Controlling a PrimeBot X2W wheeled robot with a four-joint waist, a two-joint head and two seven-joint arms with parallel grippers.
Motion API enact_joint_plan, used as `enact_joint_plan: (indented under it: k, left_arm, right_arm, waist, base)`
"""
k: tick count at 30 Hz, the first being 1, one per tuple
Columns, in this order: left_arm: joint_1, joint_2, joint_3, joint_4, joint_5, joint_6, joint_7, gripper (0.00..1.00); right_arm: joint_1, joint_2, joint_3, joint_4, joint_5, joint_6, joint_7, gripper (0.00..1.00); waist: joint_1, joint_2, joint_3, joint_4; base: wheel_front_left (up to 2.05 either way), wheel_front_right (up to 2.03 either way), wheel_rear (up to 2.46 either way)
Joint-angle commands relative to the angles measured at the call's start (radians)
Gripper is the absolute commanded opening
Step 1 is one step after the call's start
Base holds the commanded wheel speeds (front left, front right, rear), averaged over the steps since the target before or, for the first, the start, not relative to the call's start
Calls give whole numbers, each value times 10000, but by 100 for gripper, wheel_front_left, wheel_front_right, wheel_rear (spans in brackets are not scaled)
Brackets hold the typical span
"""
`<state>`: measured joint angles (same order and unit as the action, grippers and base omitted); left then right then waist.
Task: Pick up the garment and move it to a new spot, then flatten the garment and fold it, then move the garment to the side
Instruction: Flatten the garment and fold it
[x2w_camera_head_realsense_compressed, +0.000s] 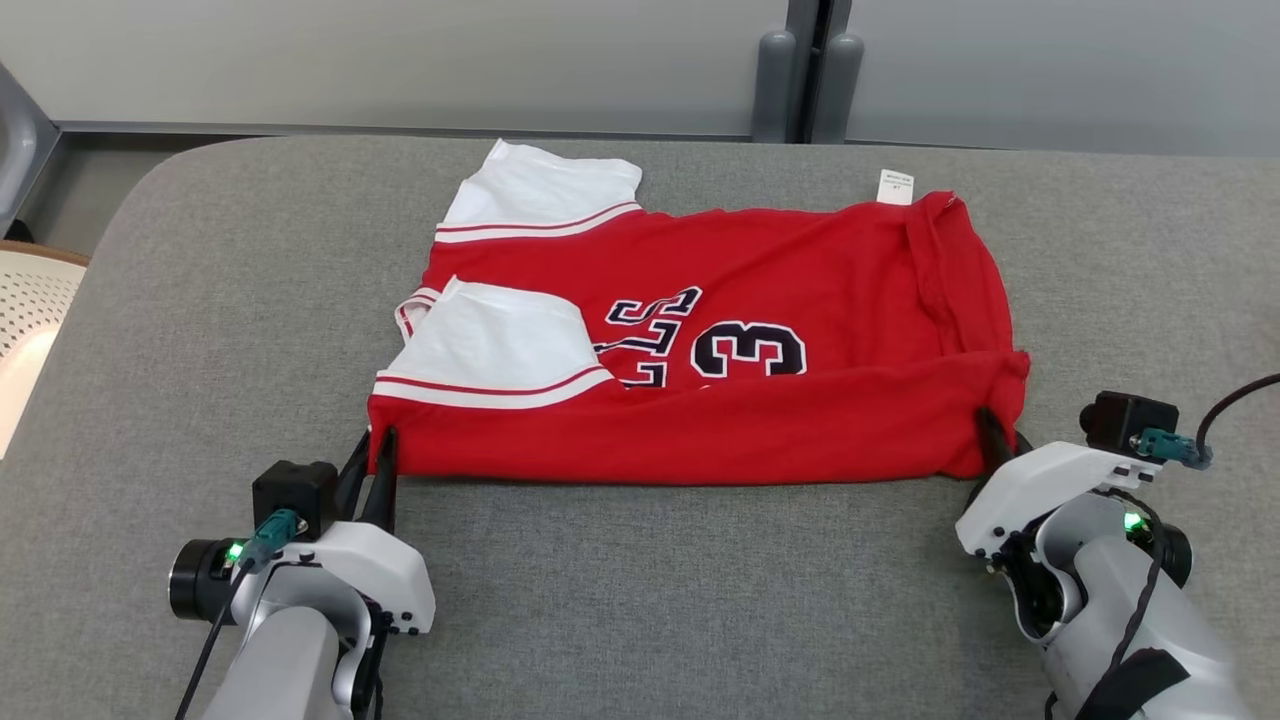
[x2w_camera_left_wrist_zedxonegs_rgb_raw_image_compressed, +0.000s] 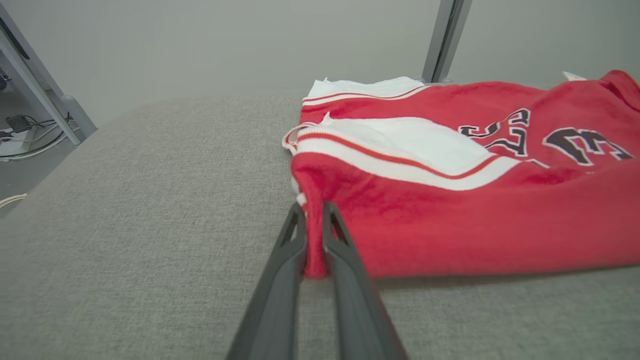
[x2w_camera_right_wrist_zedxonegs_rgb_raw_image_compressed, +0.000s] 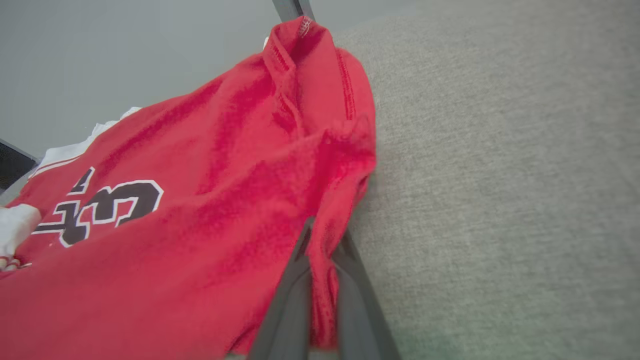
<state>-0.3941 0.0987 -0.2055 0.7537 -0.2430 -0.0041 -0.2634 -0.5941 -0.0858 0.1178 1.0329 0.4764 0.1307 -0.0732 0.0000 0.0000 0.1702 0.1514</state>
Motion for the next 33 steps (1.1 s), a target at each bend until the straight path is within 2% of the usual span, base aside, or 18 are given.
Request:
enact_joint_plan:
  k: [1,7,16,23,32,33]
  left_arm:
    - [89,130,61,18,26,44,-12,0]
    - [341,370,145,137,-57,55,-12,0]
    - [1096,771,87,-63,-99,-19,129,0]
    - [2309,977,-338,-792,-50,-279,949,0]
    - [3706,1558,-850,-2410,63,-431,2437,0]
    - [3819,1593,-841,-2535,42,-384,2583,0]
  right_arm:
    - [12,-118,107,-48,111,0,-129,0]
    - [338,-379,661,-340,736,-1,-393,0]
    - [1398,-893,1578,-1119,1752,-11,375,0]
    - [2591,-1279,2125,-1948,2418,-11,1122,0]
    - [3633,-1595,2129,-2712,2609,-9,1288,0]
    - [3688,-1601,2071,-2704,2556,-9,1256,5]
  waist:
    - [0,0,-64,-50]
    - [0,0,-470,-239]
    - [0,0,-1224,-468]
    - [0,0,-1765,-570]
    - [0,0,-2025,-650]
    - [0,0,-2043,-659]
  base:
    - [0,0,0]
    - [0,0,0]
    - [0,0,0]
    - [0,0,0]
    - [0,0,0]
    - [0,0,0]
